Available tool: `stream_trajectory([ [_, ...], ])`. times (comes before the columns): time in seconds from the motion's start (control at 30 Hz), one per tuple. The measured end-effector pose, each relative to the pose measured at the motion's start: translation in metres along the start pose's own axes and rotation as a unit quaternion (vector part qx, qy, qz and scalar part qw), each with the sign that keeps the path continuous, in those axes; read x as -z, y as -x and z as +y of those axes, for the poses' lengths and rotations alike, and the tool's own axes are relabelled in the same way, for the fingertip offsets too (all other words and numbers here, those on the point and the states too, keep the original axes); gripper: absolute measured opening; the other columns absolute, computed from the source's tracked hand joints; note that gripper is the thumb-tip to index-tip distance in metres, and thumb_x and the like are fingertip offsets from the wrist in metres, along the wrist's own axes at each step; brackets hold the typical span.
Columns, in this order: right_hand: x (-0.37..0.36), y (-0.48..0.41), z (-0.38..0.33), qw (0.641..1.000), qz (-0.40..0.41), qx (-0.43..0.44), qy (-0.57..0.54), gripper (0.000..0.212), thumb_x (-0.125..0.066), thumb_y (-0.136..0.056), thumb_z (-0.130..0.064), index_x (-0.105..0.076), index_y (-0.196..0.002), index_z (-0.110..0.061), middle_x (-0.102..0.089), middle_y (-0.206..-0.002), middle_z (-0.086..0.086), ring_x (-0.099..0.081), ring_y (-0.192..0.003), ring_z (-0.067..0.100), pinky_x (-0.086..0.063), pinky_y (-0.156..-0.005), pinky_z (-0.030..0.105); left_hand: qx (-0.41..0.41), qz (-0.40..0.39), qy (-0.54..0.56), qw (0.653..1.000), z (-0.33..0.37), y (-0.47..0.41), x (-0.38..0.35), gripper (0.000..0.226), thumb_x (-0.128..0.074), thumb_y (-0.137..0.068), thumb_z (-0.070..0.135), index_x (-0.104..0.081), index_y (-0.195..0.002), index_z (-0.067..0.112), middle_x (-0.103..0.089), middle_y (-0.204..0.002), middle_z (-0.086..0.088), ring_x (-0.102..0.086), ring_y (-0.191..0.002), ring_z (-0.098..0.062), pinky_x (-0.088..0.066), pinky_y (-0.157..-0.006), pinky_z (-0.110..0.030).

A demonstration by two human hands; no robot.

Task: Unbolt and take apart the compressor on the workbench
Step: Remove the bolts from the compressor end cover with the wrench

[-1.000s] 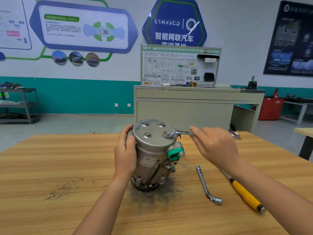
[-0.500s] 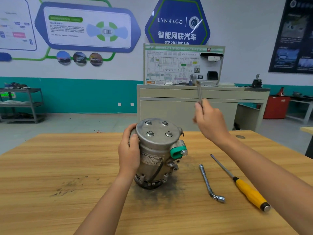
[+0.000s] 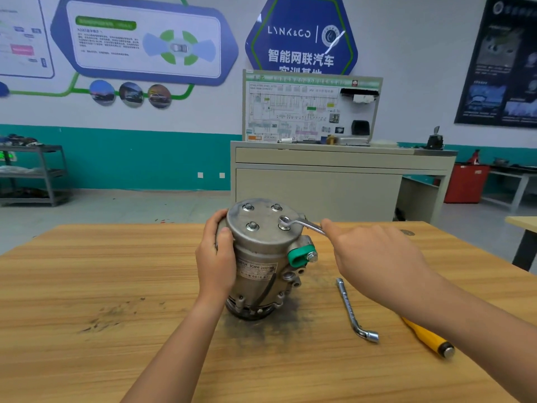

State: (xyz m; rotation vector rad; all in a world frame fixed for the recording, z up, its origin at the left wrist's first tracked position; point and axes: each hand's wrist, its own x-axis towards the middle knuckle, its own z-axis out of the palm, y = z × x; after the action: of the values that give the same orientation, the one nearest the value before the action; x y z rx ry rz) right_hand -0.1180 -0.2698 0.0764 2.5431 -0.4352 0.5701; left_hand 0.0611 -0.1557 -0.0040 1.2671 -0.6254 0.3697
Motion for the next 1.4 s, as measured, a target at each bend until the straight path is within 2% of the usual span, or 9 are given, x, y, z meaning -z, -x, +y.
stream_trajectory([
  [0.5,0.016,0.001,-0.012,0.999,-0.038,0.003,0.034,0.041,-0.041,-0.084,0.0,-0.036,-0.123,-0.012,-0.03,-0.056,-0.002,-0.025,-0.043,0.014,-0.016,-0.037,0.026,-0.012,0.013,-0.014,1.0,0.004,0.006,-0.002,0.032,-0.035,-0.086,0.027,-0.055,-0.112,0.024,-0.059,-0.085,0.029,-0.053,-0.082,0.019,-0.036,-0.062,0.001],
  [0.67,-0.006,0.013,-0.008,0.994,0.109,-0.02,0.013,0.036,-0.08,-0.06,-0.01,-0.069,-0.094,-0.002,-0.039,-0.039,0.002,-0.015,-0.031,0.016,-0.009,-0.037,0.014,-0.01,0.024,-0.001,1.0,0.003,0.007,0.002,0.032,-0.035,-0.084,0.027,-0.054,-0.11,0.025,-0.056,-0.095,0.026,-0.052,-0.085,0.02,-0.036,-0.065,0.001],
  [0.77,-0.03,-0.004,0.013,0.977,0.208,0.038,-0.014,0.02,-0.069,-0.079,-0.02,-0.073,-0.093,-0.006,-0.05,-0.042,0.001,-0.037,-0.028,0.015,-0.023,-0.032,0.016,0.002,0.017,0.005,1.0,0.003,0.005,0.004,0.032,-0.035,-0.083,0.026,-0.054,-0.109,0.026,-0.056,-0.097,0.023,-0.052,-0.087,0.02,-0.037,-0.067,0.0],
  [0.9,-0.054,-0.044,0.028,0.952,0.28,0.093,-0.081,0.024,-0.065,-0.083,-0.01,-0.068,-0.102,0.003,-0.067,-0.071,0.013,-0.064,-0.06,0.024,-0.054,-0.063,0.038,0.005,-0.001,0.004,1.0,0.004,0.001,0.008,0.032,-0.034,-0.082,0.025,-0.053,-0.108,0.028,-0.056,-0.1,0.021,-0.052,-0.088,0.02,-0.037,-0.069,0.0],
  [1.1,-0.05,-0.125,0.002,0.978,0.132,0.141,-0.074,0.041,-0.044,-0.096,-0.01,-0.04,-0.136,-0.003,-0.04,-0.143,0.015,-0.036,-0.132,0.026,-0.023,-0.11,0.038,0.005,-0.015,-0.01,1.0,0.008,0.004,0.006,0.029,-0.034,-0.084,0.026,-0.052,-0.105,0.034,-0.056,-0.098,0.024,-0.052,-0.087,0.02,-0.037,-0.066,0.0],
  [1.17,-0.044,-0.125,-0.002,0.973,0.155,0.162,-0.049,0.034,-0.055,-0.089,-0.002,-0.053,-0.122,0.004,-0.053,-0.128,0.023,-0.051,-0.118,0.035,-0.039,-0.099,0.043,0.009,-0.012,-0.009,1.0,0.006,0.005,0.007,0.032,-0.033,-0.084,0.028,-0.052,-0.111,0.029,-0.056,-0.1,0.022,-0.052,-0.089,0.018,-0.039,-0.067,-0.001],
  [1.23,-0.038,-0.115,0.002,0.96,0.243,0.086,-0.113,0.012,-0.061,-0.083,0.003,-0.062,-0.094,0.009,-0.065,-0.085,0.026,-0.064,-0.076,0.039,-0.051,-0.061,0.04,0.014,-0.008,-0.009,1.0,0.004,0.005,0.01,0.035,-0.033,-0.085,0.029,-0.051,-0.115,0.027,-0.056,-0.102,0.021,-0.052,-0.09,0.017,-0.04,-0.069,-0.002],
  [1.33,-0.027,-0.091,0.017,0.934,0.242,-0.074,-0.251,0.022,-0.039,-0.099,-0.014,-0.051,-0.101,0.004,-0.054,-0.065,0.013,-0.052,-0.057,0.031,-0.031,-0.048,0.032,0.015,0.006,-0.009,1.0,0.003,0.008,0.012,0.037,-0.032,-0.085,0.029,-0.051,-0.117,0.026,-0.056,-0.103,0.023,-0.052,-0.091,0.016,-0.041,-0.07,-0.003],
  [1.4,-0.022,-0.066,0.023,0.944,0.198,-0.06,-0.259,0.026,-0.032,-0.1,-0.02,-0.047,-0.111,-0.002,-0.047,-0.057,0.001,-0.047,-0.048,0.025,-0.028,-0.045,0.028,0.011,0.018,-0.007,1.0,0.004,0.011,0.011,0.038,-0.032,-0.085,0.028,-0.051,-0.118,0.023,-0.055,-0.101,0.024,-0.052,-0.09,0.018,-0.039,-0.069,-0.002],
])
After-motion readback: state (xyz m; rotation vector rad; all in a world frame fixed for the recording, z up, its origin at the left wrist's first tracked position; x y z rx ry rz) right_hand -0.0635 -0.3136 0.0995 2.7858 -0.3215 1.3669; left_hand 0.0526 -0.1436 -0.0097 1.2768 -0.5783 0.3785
